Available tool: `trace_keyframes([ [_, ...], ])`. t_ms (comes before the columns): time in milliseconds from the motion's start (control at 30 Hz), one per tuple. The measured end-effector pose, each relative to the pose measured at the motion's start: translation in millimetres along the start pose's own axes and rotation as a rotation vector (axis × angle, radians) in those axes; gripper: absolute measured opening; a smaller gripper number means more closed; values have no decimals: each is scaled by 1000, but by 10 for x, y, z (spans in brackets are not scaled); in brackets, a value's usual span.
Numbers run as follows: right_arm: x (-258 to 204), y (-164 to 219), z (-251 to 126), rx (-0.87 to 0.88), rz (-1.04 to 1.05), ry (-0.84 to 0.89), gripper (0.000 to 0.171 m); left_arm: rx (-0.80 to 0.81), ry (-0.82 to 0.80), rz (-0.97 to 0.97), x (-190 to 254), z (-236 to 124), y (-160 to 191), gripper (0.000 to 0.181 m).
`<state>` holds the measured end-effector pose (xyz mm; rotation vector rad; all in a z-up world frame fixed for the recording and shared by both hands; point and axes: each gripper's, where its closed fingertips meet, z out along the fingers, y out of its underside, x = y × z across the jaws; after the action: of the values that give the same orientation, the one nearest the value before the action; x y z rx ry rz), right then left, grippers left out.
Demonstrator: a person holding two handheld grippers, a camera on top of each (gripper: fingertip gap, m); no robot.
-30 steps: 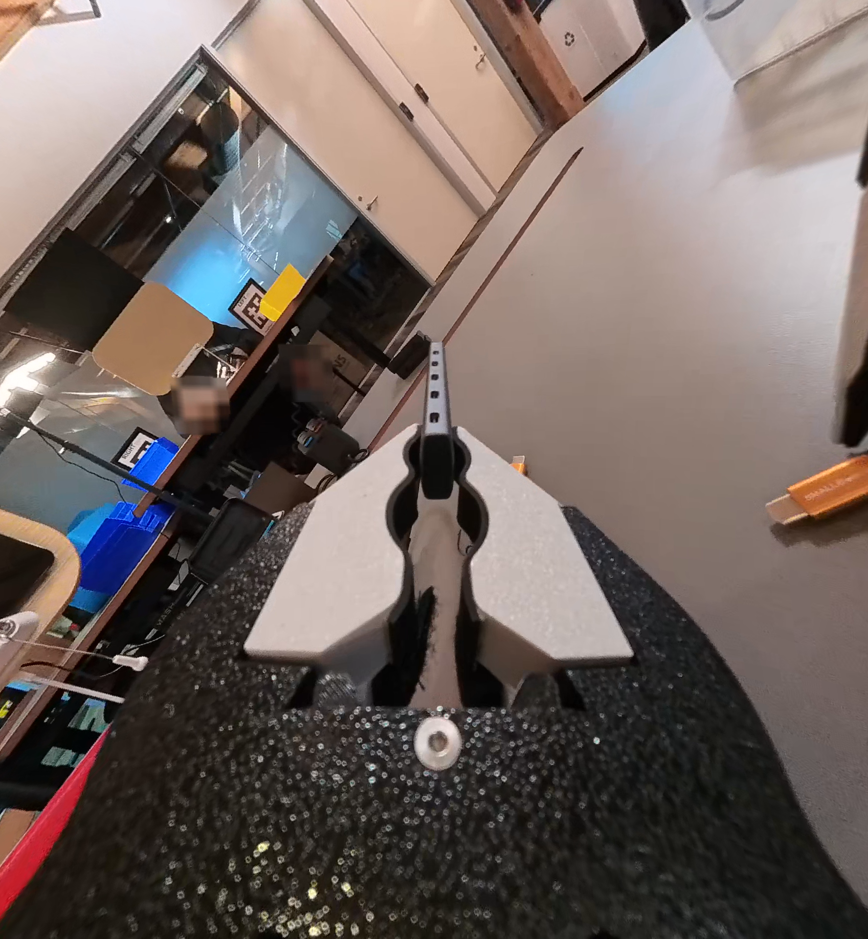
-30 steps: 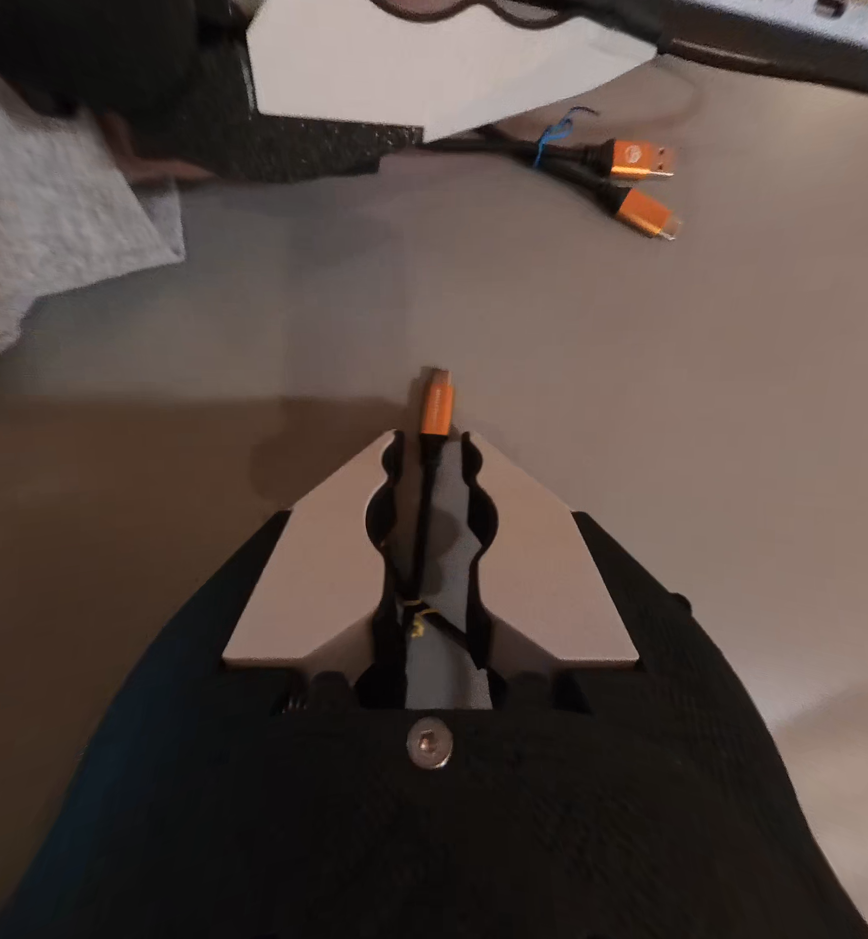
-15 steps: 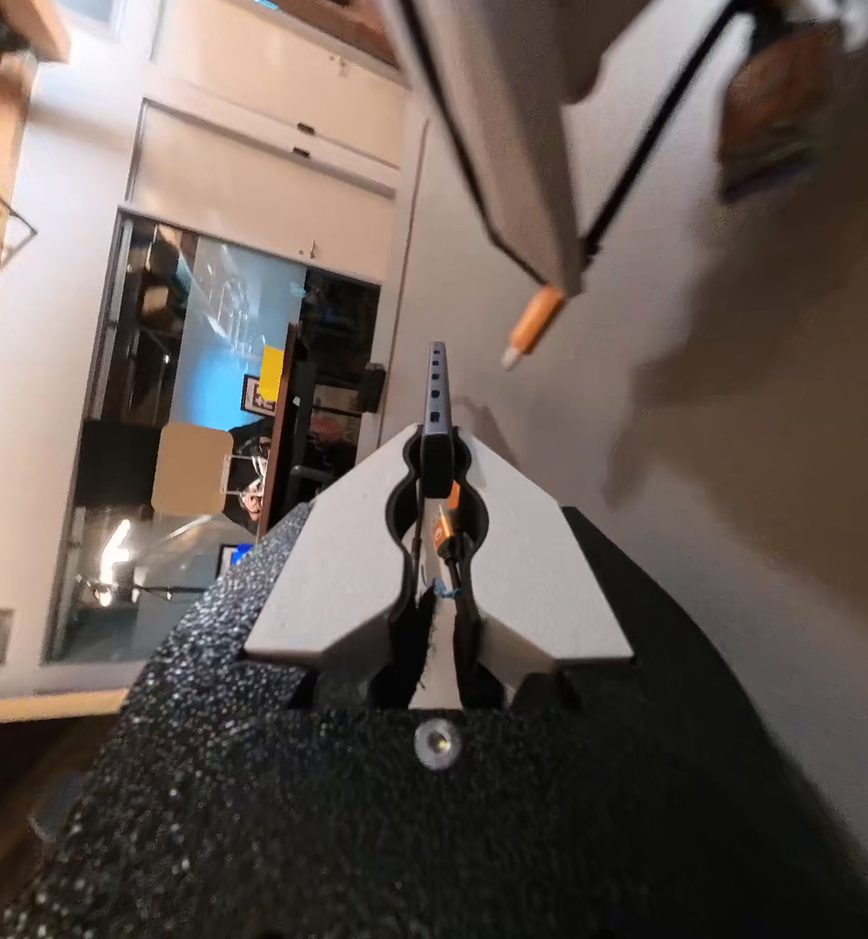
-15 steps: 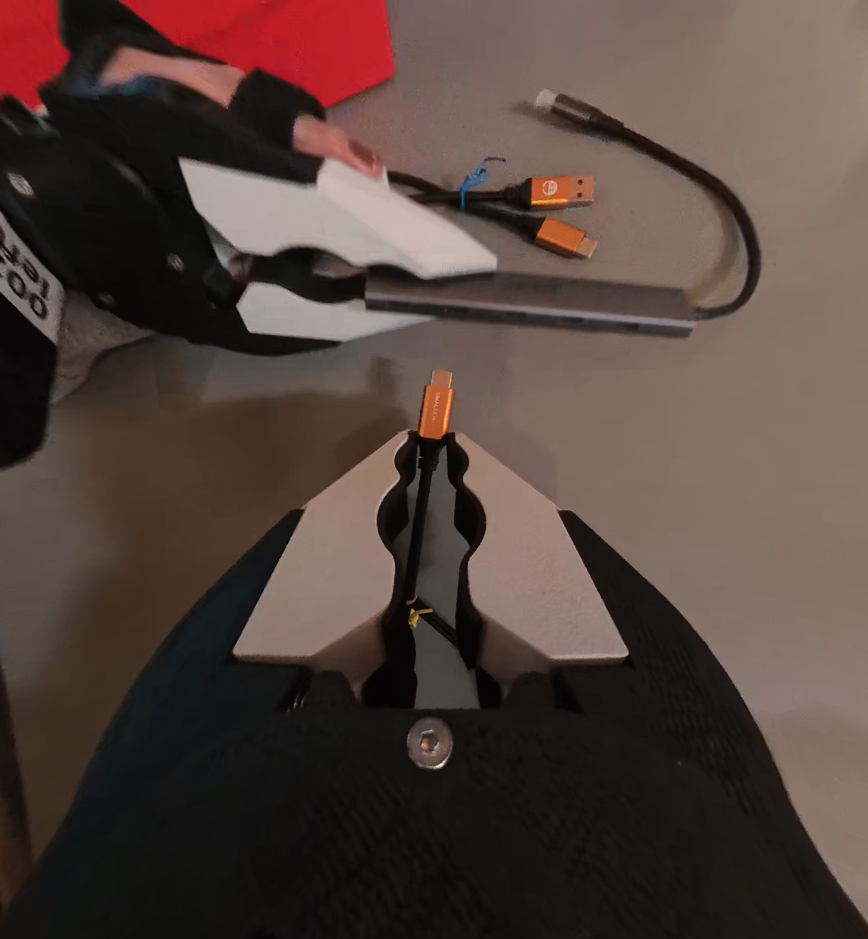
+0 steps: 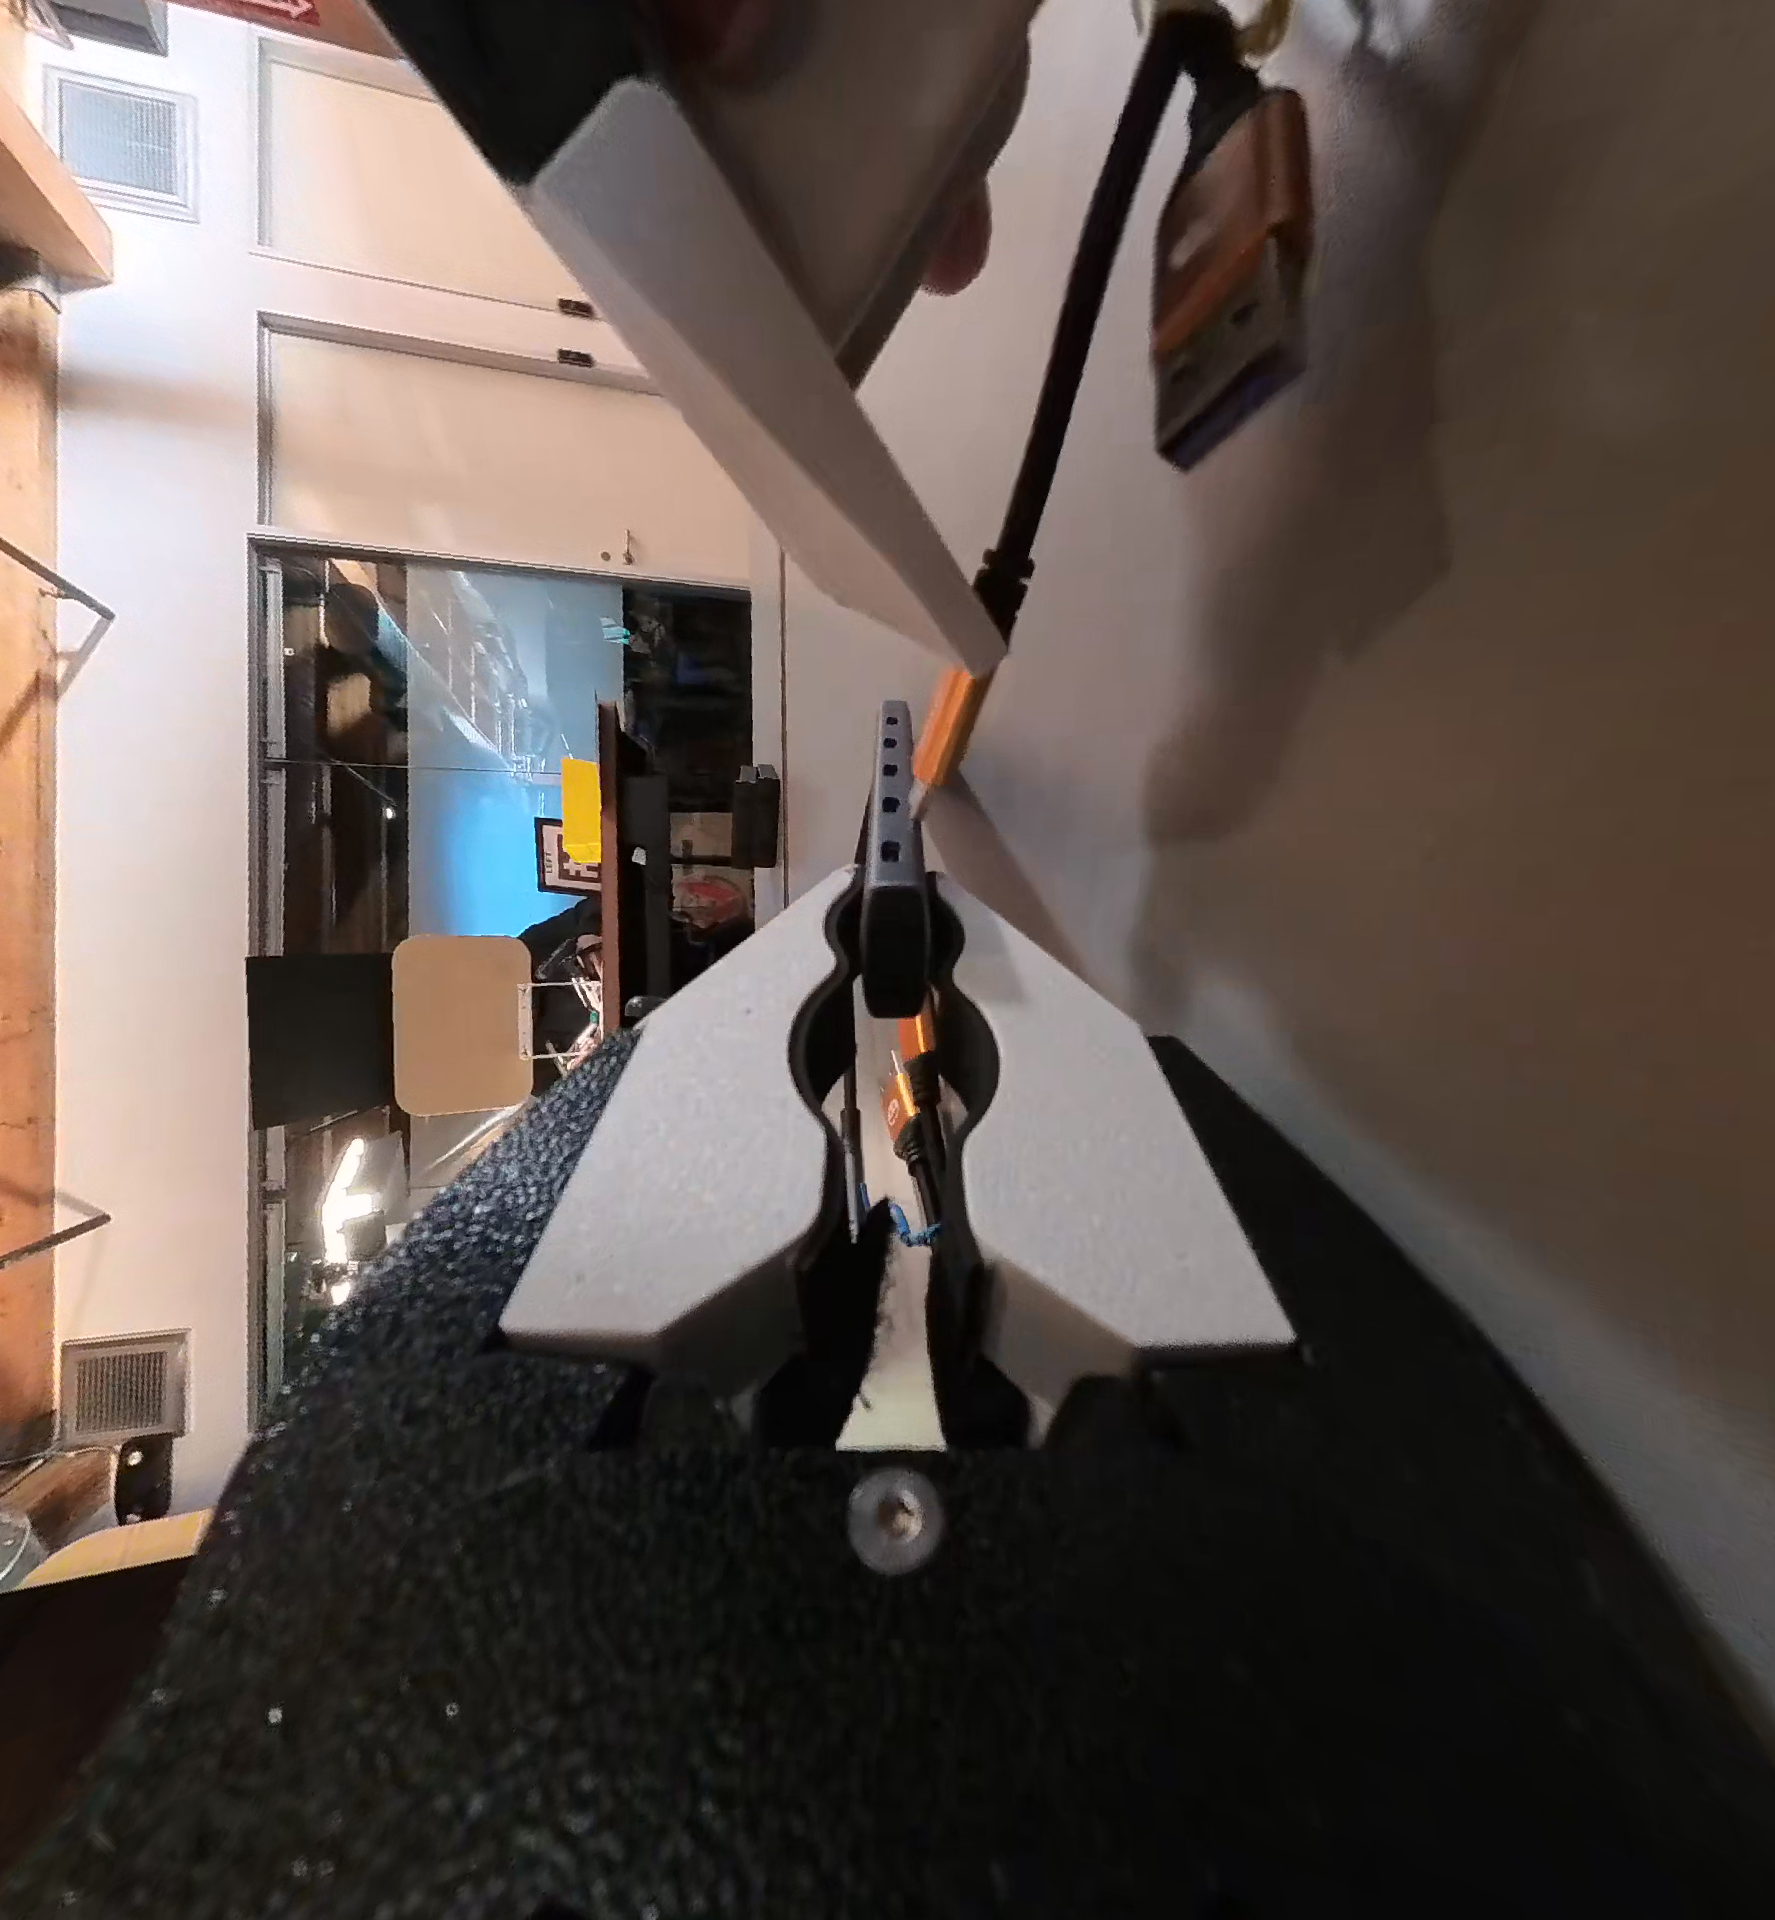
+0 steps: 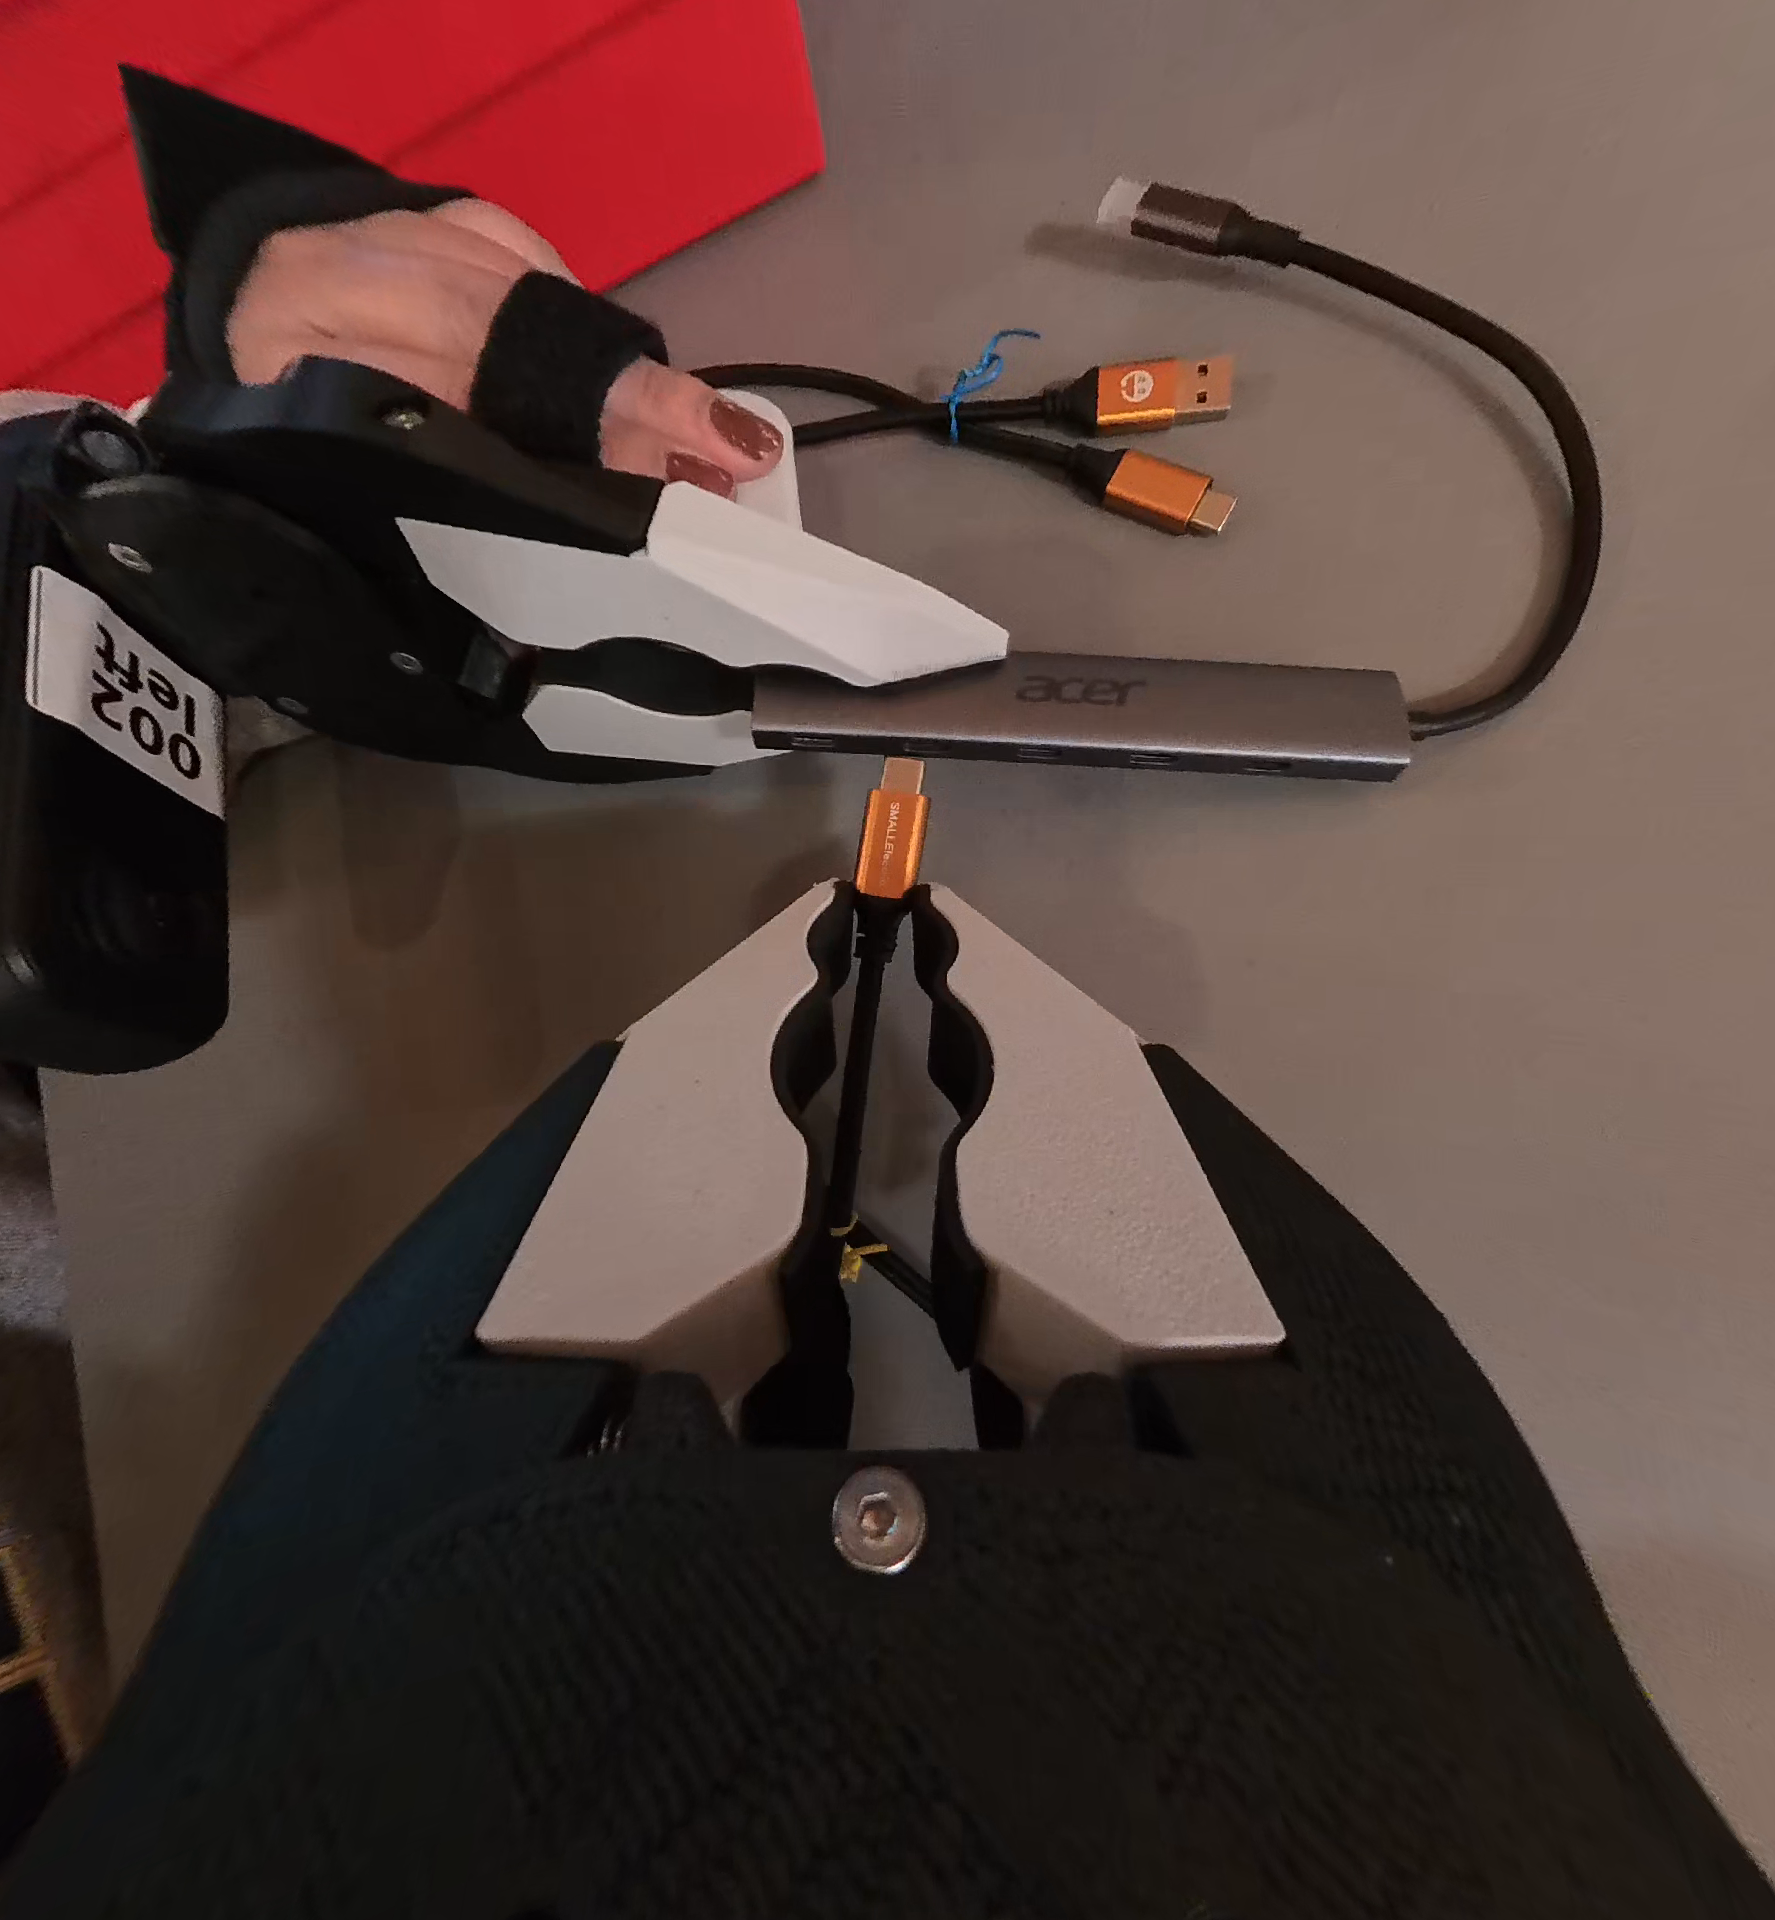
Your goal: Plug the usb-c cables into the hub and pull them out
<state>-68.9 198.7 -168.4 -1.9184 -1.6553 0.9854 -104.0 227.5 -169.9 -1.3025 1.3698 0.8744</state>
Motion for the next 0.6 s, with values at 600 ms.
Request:
trace_keyframes([
  [600, 11, 32, -29, -50, 6, -51, 9, 66, 0, 98, 72, -33, -41, 8],
])
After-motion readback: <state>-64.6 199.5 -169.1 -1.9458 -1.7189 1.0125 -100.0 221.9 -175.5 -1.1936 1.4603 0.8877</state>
